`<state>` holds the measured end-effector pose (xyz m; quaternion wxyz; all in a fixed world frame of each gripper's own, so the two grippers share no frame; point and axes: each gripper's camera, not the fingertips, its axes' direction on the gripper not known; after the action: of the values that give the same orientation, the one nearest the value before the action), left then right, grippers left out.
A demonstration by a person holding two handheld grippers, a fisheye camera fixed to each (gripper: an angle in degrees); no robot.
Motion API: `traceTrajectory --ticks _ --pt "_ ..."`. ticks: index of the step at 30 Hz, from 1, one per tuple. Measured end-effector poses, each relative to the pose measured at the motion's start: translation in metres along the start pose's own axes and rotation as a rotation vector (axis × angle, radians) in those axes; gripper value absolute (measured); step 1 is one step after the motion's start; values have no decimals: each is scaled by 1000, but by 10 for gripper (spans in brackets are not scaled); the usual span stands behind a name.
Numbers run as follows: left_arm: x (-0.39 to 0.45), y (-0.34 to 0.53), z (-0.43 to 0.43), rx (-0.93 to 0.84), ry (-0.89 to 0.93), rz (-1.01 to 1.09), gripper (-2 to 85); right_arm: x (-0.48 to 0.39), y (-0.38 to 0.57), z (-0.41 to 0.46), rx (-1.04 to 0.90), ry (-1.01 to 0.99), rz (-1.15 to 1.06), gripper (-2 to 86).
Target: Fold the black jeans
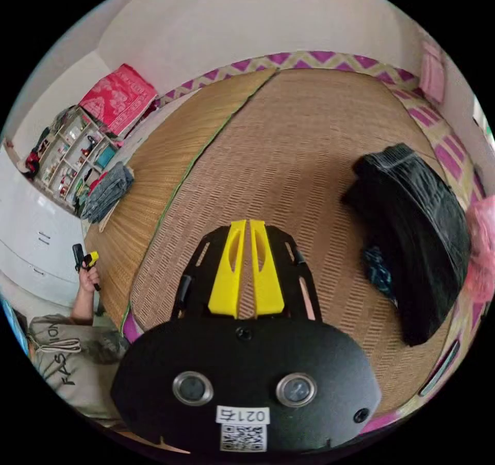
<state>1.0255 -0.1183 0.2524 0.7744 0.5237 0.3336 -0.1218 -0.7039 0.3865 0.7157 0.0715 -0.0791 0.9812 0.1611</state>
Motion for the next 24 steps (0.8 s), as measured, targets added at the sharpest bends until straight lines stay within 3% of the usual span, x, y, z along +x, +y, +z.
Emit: traceTrajectory --ticks 3,7,14,20,24 --pt "0 7 44 -49 12 -61 -10 52 39 -36 83 79 119 26" --pt "20 0 71 -131 -132 1 -10 58 60 -56 172 403 32 79" --pt "15 -3 74 -145 -108 -50 -10 10 8 37 45 644 -273 133" --pt "18 -9 75 -160 -102 -49 -10 -11 -38 122 -78 853 -312 120" --pt "19 -13 75 -168 -97 -49 -10 -1 -47 150 -149 879 -259 77"
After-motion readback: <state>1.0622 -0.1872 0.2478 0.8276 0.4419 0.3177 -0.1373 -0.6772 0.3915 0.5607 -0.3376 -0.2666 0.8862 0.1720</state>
